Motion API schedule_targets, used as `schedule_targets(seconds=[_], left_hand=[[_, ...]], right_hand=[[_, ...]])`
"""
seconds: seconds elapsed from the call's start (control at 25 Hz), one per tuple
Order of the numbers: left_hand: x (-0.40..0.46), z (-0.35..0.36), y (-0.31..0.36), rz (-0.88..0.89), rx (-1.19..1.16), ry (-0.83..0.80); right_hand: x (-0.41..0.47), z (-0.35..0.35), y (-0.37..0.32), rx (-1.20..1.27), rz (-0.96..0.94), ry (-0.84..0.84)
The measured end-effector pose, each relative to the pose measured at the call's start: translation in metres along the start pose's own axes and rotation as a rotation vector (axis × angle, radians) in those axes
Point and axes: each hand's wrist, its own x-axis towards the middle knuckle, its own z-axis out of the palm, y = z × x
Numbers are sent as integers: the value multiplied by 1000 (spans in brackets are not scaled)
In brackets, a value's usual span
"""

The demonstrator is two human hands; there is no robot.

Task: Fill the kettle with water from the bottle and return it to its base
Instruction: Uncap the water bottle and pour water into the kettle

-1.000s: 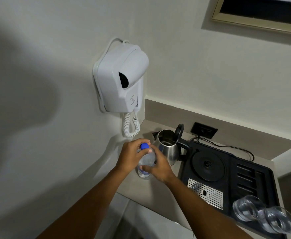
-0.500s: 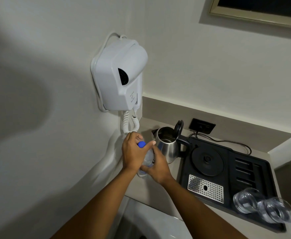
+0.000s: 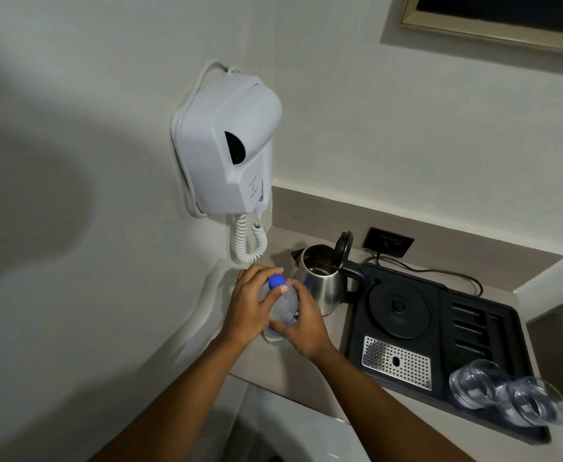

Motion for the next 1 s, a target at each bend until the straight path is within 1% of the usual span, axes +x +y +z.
schedule_targets(seconds=[0.16,0.24,0.36,0.4,0.48,0.6,0.76,0.84,0.92,1.0], left_hand=[[10,4,8,25,72,96],[14,4,10,-2,26,121],[16,1,5,-76,-106,146],[15,-1,2,-106,-119,155],[10,-4,-9,-133,-73,159],[1,-7,-24,-137,24,123],[-14,-8,-47,-208,115,68],[-27,-4,-61,-257,158,-7],[-41,1,-73,-327,164,-103],[-50,7,-85,-360,174,-207]], right_hand=[[-1,0,-3,37,-14,-16],[-2,1,-5,38,-15,-8],[-3,5,5,54,9,-25],[-3,7,9,54,23,-32],[-3,11,16,50,46,-32],[-1,15,24,39,84,7],[2,15,27,62,120,52],[1,12,27,75,128,65],[-3,6,27,81,146,76],[-7,-1,26,96,159,86]])
